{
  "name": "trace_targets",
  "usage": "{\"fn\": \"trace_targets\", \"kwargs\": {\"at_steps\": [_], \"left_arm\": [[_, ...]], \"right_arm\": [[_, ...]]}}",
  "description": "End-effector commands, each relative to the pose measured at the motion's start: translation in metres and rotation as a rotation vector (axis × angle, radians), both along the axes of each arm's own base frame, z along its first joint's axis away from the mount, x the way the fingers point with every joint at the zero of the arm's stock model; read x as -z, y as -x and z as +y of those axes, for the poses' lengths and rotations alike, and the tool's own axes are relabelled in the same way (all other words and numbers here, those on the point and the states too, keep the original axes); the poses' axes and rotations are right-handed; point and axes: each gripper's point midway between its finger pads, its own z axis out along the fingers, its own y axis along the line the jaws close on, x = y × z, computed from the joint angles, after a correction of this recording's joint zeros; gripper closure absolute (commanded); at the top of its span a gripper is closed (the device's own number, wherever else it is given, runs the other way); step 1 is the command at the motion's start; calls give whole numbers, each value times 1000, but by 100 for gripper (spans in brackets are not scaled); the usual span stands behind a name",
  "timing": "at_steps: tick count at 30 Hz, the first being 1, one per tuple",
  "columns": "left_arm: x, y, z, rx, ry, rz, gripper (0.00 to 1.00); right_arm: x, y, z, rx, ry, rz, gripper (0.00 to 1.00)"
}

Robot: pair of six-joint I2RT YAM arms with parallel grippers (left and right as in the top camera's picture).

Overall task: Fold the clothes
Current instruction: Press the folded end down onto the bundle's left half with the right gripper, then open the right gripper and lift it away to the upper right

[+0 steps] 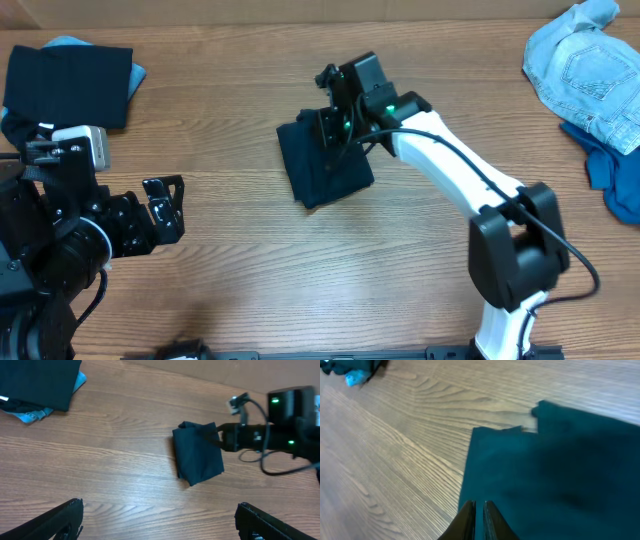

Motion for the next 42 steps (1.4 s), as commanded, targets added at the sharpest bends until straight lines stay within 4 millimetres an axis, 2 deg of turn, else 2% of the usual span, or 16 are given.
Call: {"fn": "trace_targets", "kwargs": {"at_steps": [1,7,12,15,17,19,22,25,27,31,33,35,38,39,40,42], "left_arm": [[-5,0,-1,-6,4,-16,0],[-5,0,-1,-6,4,-16,0],[-5,0,-1,-6,4,-16,0],[-5,0,-1,-6,3,-16,0],[-5,0,-1,-6,4,-16,0],[-5,0,-1,-6,4,-16,0],[-6,0,-1,-6,3,-16,0],[-8,-2,0,-6,2,-28,0],[-12,-6,0,-4,0,-50,0],[-8,-1,-7,23,30,-25,0],[-3,4,-7,19,31,2,0],[-1,4,-7,18,31,8,0],[-2,3,-7,18,30,3,0],[-3,3,-7,18,30,1,0],[-3,3,-7,18,30,1,0],[-2,3,-7,18,31,4,0]], "right_arm": [[41,5,24,-62,-66,106,91],[77,-3,26,-21,-75,157,91],[83,-17,9,26,-50,145,86],[48,-26,4,6,-108,112,60],[14,-30,2,-9,-165,73,58],[-25,-32,-3,-23,-225,27,49],[-68,-28,-11,-41,-289,-23,44],[-95,-24,-24,-25,-298,-50,38],[-102,-23,-39,4,-294,-44,36],[-88,-30,-77,101,-258,32,35],[-72,-26,-91,137,-235,108,42],[-56,-18,-93,143,-208,179,53],[-32,-3,-91,155,-122,255,56],[-24,-3,-96,177,-70,256,50],[-17,-5,-103,206,-10,243,39],[-8,-10,-115,247,79,210,10]]}}
